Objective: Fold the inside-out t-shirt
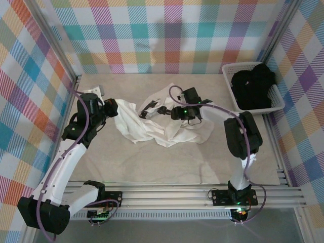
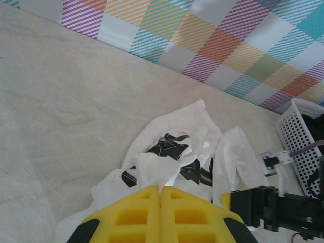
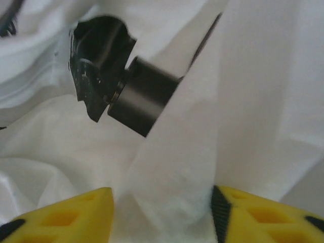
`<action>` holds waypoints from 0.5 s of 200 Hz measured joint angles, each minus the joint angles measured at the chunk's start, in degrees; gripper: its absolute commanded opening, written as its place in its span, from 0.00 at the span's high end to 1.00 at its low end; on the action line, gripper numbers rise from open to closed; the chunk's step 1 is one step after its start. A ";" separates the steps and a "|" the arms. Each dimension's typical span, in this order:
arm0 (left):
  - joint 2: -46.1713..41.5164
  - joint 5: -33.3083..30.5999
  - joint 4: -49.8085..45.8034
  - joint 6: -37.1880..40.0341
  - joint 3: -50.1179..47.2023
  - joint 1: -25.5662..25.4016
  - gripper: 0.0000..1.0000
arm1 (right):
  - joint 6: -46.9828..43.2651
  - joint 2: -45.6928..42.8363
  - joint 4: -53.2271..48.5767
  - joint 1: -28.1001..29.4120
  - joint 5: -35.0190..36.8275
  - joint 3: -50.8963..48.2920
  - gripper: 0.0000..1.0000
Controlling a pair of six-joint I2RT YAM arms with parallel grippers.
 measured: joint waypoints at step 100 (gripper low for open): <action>0.20 0.66 -4.37 -4.76 5.51 1.42 1.00 | -7.78 -27.76 -5.25 -5.35 7.98 -3.06 1.00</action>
